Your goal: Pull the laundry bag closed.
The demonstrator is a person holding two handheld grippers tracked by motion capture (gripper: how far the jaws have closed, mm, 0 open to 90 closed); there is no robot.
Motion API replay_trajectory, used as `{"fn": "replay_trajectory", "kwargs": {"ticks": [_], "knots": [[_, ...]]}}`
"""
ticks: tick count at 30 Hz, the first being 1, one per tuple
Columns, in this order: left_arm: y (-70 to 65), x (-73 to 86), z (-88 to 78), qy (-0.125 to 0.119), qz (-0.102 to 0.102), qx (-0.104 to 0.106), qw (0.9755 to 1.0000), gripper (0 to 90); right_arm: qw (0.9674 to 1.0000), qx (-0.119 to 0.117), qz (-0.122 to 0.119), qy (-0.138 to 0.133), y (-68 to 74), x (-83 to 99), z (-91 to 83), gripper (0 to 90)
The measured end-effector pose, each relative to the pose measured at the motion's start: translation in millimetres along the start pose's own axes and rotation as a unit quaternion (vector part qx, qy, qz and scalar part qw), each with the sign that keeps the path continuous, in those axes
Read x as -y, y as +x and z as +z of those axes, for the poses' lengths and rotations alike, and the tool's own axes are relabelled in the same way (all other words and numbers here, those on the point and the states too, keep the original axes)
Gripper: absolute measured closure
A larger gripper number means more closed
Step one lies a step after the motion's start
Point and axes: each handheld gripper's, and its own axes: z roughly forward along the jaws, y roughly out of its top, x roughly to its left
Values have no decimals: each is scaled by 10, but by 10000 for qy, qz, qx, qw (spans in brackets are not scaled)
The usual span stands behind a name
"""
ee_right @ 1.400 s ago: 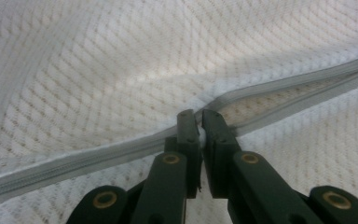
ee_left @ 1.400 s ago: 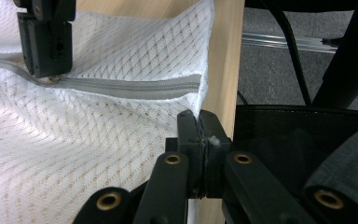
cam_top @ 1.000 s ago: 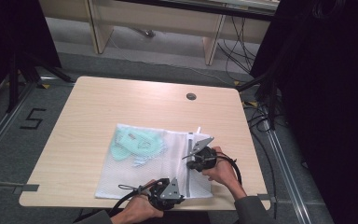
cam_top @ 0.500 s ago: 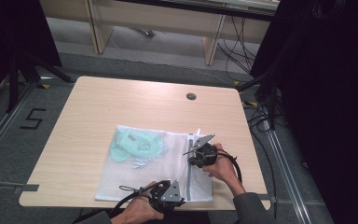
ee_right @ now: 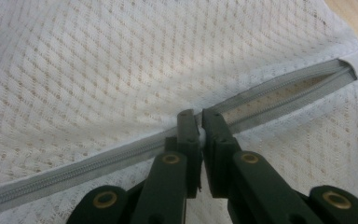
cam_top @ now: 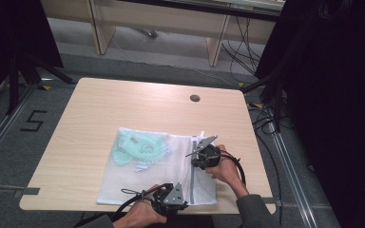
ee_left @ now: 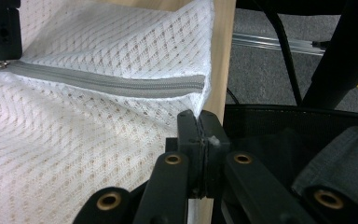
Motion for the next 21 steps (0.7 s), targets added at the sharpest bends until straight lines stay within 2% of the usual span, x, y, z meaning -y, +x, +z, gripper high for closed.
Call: {"fn": "replay_trajectory", "kwargs": {"ticks": [4,7,10,14,16,18,19,21], "knots": [[2,0,-7,14,23,-16,10000,889,10000,38,-7,-75,-20,-9,16,868],[1,1,-7,18,16,0,10000,890,10000,-7,-9,5,-32,-18,11,867],[-4,2,-8,25,37,4,10000,890,9999,53,-35,-96,-51,-25,29,867],[5,4,-9,36,60,17,10000,890,9999,103,40,-30,-67,-33,14,868],[12,2,-14,70,101,5,9999,890,9998,115,-92,-126,-92,-37,39,867],[12,3,-14,65,89,12,9999,890,9997,155,-122,-122,-101,-41,42,867],[1,4,-9,11,29,18,10000,890,9999,86,-72,-81,-103,-47,28,867],[1,2,-13,6,25,13,10000,890,9998,121,-90,-146,-122,-48,44,868]]}}
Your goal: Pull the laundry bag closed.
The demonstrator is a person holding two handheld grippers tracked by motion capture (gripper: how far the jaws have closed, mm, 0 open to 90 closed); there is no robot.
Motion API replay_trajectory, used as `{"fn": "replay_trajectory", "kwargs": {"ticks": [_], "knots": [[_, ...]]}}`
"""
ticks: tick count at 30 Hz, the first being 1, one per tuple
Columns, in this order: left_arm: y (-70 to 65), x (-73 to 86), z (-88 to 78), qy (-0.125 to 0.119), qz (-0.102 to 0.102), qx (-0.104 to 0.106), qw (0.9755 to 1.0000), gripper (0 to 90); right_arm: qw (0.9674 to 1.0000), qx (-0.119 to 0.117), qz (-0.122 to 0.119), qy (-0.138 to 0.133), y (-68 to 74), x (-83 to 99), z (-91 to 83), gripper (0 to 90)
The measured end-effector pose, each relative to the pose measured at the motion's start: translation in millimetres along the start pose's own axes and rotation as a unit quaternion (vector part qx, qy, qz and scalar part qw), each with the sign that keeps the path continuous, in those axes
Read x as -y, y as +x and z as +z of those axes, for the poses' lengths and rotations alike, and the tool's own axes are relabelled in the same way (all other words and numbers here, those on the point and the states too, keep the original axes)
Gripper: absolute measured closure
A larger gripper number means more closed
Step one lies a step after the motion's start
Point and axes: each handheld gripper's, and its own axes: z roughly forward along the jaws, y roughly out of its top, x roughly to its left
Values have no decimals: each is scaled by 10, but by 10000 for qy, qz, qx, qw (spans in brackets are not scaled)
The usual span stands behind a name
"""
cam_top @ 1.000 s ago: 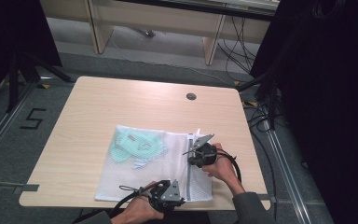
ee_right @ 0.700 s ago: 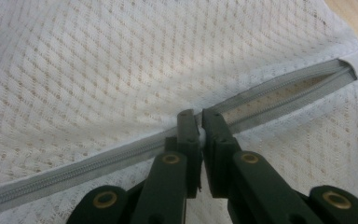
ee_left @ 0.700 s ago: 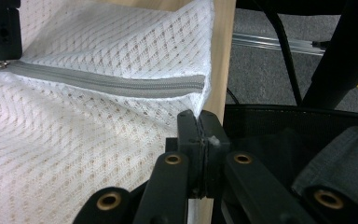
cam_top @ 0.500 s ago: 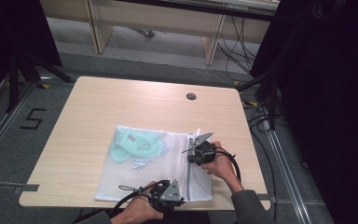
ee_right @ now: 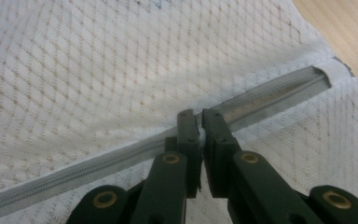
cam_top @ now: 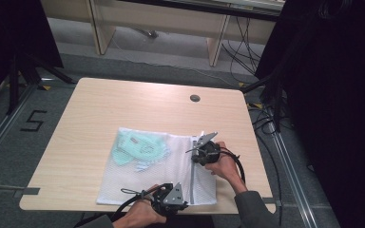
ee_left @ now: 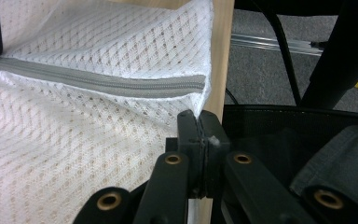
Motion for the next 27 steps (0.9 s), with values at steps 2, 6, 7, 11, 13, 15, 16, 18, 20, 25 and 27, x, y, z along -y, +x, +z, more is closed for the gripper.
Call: {"fn": "replay_trajectory", "kwargs": {"ticks": [2,6,7,11,13,15,16,18,20,25,27], "knots": [[0,-1,1,-7,-9,-14,10000,890,9999,29,122,10,5,5,0,867],[5,-5,-2,-27,-30,-12,10000,890,9999,42,109,7,-20,-13,5,867],[8,-5,-1,-48,-42,0,10000,890,10000,64,69,2,-23,-17,16,867],[-2,-6,-10,-31,-49,-4,10000,890,9998,138,136,26,-33,-33,25,868],[-4,-6,-7,-36,-52,-5,10000,890,9999,136,13,-5,-67,-38,32,867],[4,-2,-11,-29,-30,-8,10000,890,9998,140,116,7,-63,-45,26,867],[6,-1,-11,-54,-70,-22,10000,890,9998,167,116,11,-61,-52,28,867],[14,-2,-12,-37,-60,-35,10000,890,9999,141,55,27,-67,-60,39,867],[15,0,-17,-19,-51,-27,10000,890,9998,152,85,35,-70,-65,49,867],[2,4,-28,-68,-90,-20,9999,890,9997,211,96,2,-106,-57,38,867],[2,4,-29,-69,-96,-15,9999,890,9997,214,58,-43,-125,-56,36,867]]}}
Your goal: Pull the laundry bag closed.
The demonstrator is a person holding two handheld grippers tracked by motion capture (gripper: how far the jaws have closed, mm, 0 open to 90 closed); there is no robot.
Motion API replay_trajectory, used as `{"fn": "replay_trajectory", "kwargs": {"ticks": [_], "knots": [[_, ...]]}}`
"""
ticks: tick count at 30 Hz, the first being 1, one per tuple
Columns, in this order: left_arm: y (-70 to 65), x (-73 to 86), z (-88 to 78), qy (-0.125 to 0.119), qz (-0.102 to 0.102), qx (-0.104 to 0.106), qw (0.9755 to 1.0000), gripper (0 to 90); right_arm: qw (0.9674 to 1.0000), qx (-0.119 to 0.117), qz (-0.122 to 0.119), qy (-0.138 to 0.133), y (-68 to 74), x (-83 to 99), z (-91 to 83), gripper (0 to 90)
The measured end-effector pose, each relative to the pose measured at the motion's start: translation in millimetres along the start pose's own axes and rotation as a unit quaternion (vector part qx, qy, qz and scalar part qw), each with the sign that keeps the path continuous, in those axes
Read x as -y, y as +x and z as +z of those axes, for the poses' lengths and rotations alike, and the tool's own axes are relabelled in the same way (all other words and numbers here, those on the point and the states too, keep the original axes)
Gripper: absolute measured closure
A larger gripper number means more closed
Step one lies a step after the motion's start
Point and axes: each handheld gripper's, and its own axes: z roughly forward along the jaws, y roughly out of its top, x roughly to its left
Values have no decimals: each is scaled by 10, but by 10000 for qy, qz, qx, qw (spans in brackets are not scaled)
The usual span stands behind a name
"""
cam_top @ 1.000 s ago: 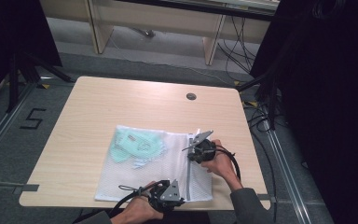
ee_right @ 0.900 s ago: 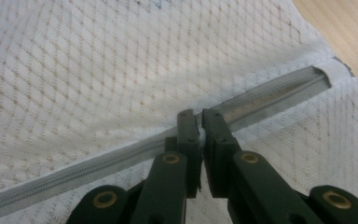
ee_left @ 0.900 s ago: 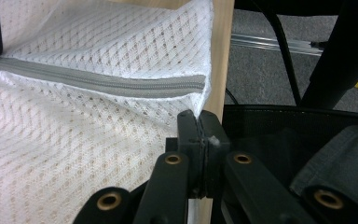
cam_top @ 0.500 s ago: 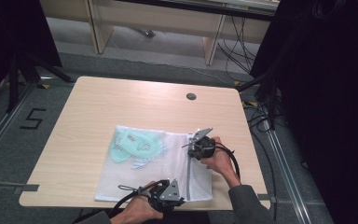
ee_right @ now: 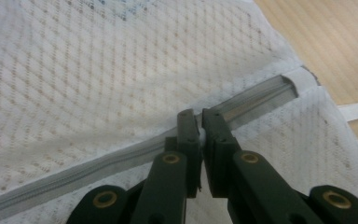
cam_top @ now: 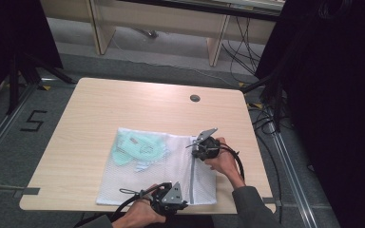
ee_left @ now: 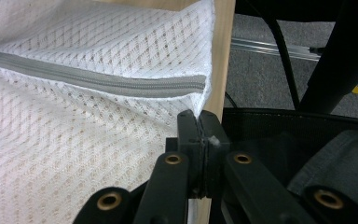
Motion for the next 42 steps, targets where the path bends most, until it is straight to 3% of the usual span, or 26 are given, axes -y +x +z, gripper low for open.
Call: {"fn": "replay_trajectory", "kwargs": {"ticks": [8,14,16,19,25,29,30,36,39,42], "knots": [[10,3,6,14,-24,15,10000,890,9999,60,87,40,-10,-19,14,867],[0,5,4,-30,-61,18,10000,890,9999,106,-52,-11,-56,-40,30,867],[-2,1,-5,-17,-29,15,10000,890,9999,113,89,-3,-65,-44,21,867],[11,0,-8,-84,-122,51,9999,891,9999,95,84,18,-78,-54,35,867],[27,-5,-30,-61,-95,22,9999,890,9999,121,-33,-10,-97,-74,30,867],[17,6,-3,-118,-160,74,9998,891,9999,156,61,10,-88,-75,30,867],[18,6,-8,-70,-98,76,9999,891,9999,159,32,-1,-88,-73,31,867],[15,2,-26,-99,-187,126,9997,891,9998,182,25,-36,-127,-74,37,867],[3,3,-20,-91,-198,124,9997,891,9997,168,160,-36,-142,-67,43,867],[-4,7,-14,-111,-242,152,9995,892,9998,195,52,-66,-179,-60,62,868]]}}
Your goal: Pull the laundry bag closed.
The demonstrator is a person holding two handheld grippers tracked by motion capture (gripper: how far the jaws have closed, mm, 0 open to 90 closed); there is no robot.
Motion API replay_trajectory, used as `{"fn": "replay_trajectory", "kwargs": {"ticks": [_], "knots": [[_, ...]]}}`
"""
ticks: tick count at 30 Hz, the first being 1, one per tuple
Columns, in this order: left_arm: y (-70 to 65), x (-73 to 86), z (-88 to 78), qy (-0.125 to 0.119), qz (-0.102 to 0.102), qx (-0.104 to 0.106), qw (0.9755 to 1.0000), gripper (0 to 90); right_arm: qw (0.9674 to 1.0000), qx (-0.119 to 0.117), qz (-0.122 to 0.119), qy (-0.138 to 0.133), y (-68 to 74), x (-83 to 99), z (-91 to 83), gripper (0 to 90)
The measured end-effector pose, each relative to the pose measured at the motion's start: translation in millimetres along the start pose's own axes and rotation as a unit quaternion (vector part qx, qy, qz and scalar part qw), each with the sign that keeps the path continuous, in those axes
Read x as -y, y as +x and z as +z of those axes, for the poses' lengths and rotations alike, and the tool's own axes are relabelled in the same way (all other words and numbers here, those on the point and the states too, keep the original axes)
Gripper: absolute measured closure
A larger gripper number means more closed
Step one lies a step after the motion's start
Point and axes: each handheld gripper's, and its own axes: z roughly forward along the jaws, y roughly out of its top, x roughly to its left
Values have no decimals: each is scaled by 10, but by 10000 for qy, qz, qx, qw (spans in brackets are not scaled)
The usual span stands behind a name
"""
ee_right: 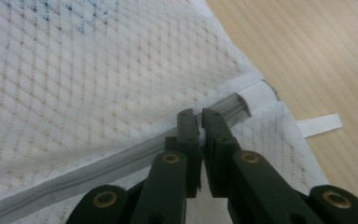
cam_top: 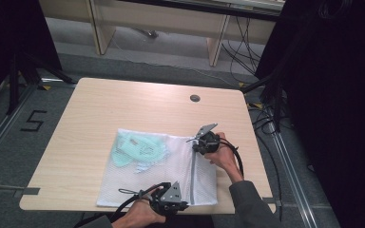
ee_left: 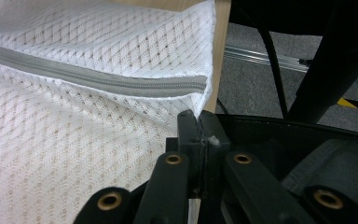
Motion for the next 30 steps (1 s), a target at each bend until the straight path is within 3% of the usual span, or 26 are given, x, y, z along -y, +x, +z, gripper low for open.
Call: {"fn": "replay_trajectory", "kwargs": {"ticks": [1,7,10,11,17,18,19,23,26,30], "knots": [[-7,2,2,-20,-18,9,10000,892,10000,1,96,27,0,-3,-2,867],[4,1,-2,-8,-27,12,10000,891,9999,82,65,18,-42,-36,18,867],[2,2,1,-20,-9,-6,10000,892,9999,105,-69,20,-66,-50,45,867],[-3,2,-1,28,43,-9,10000,891,9999,115,27,37,-58,-57,40,867],[-13,0,-3,-12,6,-23,10000,892,9998,214,-22,-26,-105,-79,55,867],[-3,-3,-14,47,76,-29,10000,892,9997,251,-21,6,-112,-78,61,867],[-16,-4,-4,-35,10,-1,10000,892,9997,254,16,14,-111,-72,62,868],[-23,-2,-5,18,51,1,10000,892,9997,249,53,-27,-141,-72,66,867],[-3,4,7,-3,-49,40,10000,892,9995,284,108,2,-143,-67,65,867],[-9,3,0,-10,-26,9,10000,892,9996,269,43,-18,-159,-66,97,868]]}}
